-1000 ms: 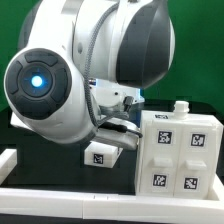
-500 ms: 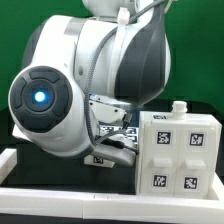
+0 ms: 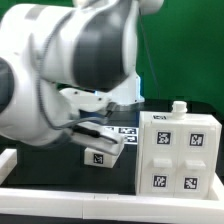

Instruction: Assemble cabinet

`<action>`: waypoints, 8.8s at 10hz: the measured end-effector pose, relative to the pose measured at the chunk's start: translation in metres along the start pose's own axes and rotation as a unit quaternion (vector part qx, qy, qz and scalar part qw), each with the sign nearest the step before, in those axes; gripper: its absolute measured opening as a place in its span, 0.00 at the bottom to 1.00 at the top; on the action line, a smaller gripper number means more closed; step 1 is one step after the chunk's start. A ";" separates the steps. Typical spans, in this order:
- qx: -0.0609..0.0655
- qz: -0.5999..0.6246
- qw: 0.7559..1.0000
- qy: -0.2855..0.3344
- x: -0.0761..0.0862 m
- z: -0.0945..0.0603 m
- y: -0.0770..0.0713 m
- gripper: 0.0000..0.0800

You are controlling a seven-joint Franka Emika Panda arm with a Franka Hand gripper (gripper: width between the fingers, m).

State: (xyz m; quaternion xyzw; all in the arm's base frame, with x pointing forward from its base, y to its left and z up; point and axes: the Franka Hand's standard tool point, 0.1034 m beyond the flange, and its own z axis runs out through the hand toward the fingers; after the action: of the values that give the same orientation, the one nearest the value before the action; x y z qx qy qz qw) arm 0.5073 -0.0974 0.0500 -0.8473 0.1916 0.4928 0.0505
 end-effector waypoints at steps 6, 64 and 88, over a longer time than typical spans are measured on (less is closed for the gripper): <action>0.046 0.036 0.997 0.055 0.000 0.005 -0.018 1.00; 0.223 0.156 0.962 0.001 -0.003 0.074 -0.003 0.71; 0.136 0.048 0.879 0.454 -0.027 -0.060 -0.019 0.82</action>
Offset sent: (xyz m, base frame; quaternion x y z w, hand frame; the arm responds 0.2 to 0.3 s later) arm -0.0054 0.0196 -0.0013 0.0474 0.0586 0.0724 0.9945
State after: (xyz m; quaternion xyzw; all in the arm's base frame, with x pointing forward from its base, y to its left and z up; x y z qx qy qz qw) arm 0.5515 -0.0890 0.1018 -0.9524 0.2997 0.0252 0.0492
